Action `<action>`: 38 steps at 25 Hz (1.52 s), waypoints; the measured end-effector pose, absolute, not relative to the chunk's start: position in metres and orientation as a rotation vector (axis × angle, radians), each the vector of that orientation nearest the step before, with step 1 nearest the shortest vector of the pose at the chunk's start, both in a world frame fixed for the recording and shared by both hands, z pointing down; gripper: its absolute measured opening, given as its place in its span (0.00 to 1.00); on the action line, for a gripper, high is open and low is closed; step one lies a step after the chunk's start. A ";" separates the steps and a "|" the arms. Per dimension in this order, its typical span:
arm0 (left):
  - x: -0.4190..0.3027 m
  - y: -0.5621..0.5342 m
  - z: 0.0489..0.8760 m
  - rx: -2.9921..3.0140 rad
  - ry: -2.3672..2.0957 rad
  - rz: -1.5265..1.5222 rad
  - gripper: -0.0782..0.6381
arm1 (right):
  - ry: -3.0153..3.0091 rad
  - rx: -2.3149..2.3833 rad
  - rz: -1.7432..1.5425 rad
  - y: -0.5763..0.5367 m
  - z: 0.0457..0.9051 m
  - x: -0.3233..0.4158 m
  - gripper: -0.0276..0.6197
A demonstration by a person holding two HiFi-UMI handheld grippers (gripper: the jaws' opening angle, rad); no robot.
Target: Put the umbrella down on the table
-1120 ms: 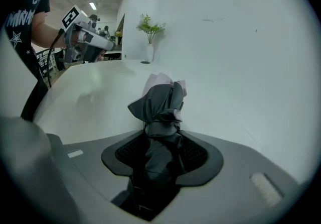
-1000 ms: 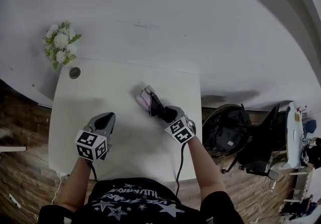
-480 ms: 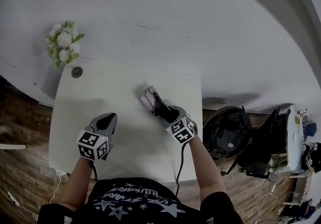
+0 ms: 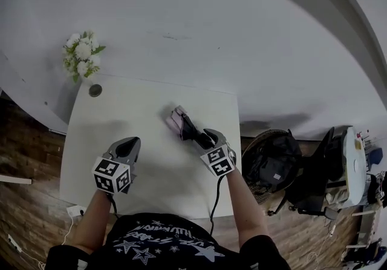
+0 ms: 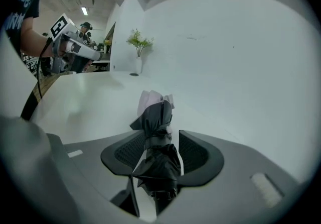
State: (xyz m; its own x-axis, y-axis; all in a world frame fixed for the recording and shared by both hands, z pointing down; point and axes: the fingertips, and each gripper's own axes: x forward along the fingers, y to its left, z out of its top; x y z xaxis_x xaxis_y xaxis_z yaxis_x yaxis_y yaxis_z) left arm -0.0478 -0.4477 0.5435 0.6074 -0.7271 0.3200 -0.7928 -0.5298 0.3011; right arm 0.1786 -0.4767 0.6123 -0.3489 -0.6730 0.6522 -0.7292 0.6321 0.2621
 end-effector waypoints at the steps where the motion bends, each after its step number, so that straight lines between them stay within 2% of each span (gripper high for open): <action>1: -0.049 -0.446 0.540 2.424 -1.220 0.209 0.12 | -2.110 1.112 0.089 -0.475 0.605 0.178 0.40; 8: -0.051 -0.432 0.512 2.472 -1.258 0.167 0.11 | -2.181 1.254 0.053 -0.454 0.559 0.177 0.33; 18: -0.046 -0.379 0.491 2.508 -1.262 0.162 0.11 | -2.228 1.434 0.007 -0.397 0.522 0.178 0.07; 38: -0.025 -0.259 0.488 2.537 -1.255 0.170 0.12 | -2.271 1.362 -0.082 -0.260 0.511 0.154 0.06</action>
